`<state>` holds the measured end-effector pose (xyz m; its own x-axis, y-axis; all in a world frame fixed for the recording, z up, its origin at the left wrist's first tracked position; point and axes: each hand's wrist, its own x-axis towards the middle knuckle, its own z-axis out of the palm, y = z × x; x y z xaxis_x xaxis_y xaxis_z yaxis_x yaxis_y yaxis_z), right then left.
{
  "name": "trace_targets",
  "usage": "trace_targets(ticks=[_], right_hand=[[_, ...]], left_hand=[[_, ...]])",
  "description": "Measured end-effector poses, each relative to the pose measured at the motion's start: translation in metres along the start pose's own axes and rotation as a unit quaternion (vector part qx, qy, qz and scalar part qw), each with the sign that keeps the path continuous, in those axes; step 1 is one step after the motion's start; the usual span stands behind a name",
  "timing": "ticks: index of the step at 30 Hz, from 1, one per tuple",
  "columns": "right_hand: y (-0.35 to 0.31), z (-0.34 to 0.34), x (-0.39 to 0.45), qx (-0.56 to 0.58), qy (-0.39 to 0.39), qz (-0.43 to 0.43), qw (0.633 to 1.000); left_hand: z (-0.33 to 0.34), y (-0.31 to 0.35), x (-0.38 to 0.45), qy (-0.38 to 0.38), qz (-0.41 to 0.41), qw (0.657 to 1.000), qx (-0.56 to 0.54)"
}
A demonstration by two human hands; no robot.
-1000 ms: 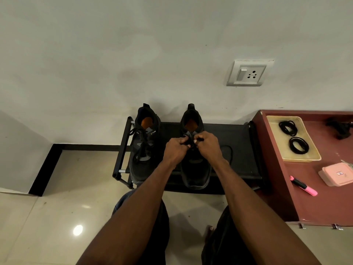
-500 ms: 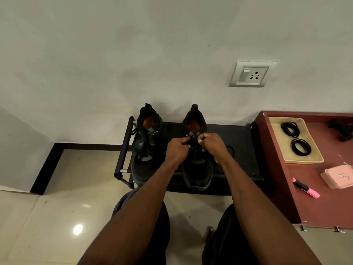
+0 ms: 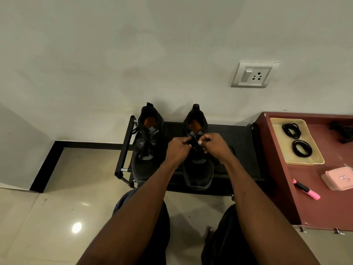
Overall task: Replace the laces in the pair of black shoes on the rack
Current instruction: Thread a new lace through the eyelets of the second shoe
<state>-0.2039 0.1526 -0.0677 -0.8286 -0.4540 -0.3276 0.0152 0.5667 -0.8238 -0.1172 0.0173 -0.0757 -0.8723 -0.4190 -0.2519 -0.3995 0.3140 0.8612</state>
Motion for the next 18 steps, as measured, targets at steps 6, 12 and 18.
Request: trace_targets(ticks=[6, 12, 18], right_hand=[[0.000, 0.013, 0.004, -0.067, 0.059, -0.035, 0.995], [-0.002, 0.021, 0.006, -0.086, 0.117, -0.062, 0.987], [-0.004, 0.019, 0.010, -0.004, 0.078, -0.022, 0.997]], left_hand=[[0.002, 0.002, 0.001, 0.016, -0.012, 1.000, -0.014], [0.002, 0.002, 0.002, 0.009, -0.027, 0.999, -0.028], [0.000, 0.000, -0.001, -0.020, -0.012, 0.999, -0.033]])
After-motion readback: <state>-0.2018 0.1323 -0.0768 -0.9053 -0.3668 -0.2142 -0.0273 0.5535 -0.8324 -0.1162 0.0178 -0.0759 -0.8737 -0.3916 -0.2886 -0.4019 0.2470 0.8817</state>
